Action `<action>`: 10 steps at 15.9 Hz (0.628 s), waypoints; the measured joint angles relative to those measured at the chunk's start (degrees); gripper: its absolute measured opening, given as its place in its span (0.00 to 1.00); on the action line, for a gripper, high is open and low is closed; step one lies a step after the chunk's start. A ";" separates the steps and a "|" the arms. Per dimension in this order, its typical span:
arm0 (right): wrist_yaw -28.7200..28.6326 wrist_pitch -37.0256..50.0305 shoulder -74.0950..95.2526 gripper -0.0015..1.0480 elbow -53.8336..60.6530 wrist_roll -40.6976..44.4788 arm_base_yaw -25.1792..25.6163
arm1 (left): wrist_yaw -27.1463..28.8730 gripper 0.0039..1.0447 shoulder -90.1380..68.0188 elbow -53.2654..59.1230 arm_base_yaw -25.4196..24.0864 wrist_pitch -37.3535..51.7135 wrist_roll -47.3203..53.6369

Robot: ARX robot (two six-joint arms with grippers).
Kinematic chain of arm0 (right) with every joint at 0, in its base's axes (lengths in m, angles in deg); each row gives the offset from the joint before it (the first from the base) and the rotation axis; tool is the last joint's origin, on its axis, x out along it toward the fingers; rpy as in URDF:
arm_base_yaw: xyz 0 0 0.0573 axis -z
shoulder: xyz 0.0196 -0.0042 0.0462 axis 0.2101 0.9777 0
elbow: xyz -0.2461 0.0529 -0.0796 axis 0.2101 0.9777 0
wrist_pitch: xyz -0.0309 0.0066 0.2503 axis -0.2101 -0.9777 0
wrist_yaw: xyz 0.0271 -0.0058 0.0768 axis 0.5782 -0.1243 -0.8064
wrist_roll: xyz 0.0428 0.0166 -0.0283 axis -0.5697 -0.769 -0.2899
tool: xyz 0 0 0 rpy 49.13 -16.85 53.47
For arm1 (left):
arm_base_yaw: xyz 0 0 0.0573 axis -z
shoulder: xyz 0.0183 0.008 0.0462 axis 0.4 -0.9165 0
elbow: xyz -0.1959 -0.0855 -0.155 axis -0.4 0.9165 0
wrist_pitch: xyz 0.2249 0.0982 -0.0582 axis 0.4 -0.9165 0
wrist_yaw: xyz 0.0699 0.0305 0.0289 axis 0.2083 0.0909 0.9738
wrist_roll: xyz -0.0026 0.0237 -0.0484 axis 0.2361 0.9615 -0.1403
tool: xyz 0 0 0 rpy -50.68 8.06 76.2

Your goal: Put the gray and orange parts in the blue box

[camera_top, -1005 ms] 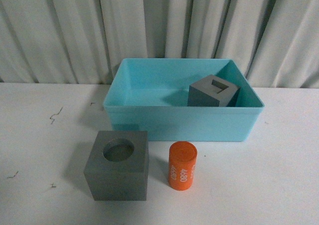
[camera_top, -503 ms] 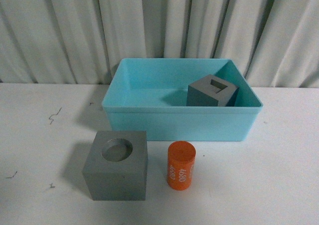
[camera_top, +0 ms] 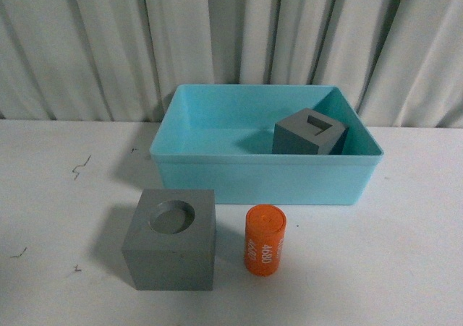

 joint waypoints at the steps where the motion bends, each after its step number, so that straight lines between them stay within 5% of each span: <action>1: 0.00 -1.60 -2.21 0.02 0.74 0.00 0.00 | 0.00 0.94 0.00 0.00 0.00 0.00 0.02; 10: 0.00 -13.42 -18.03 0.02 3.74 0.02 0.00 | 0.00 0.94 0.00 0.00 0.00 0.00 0.02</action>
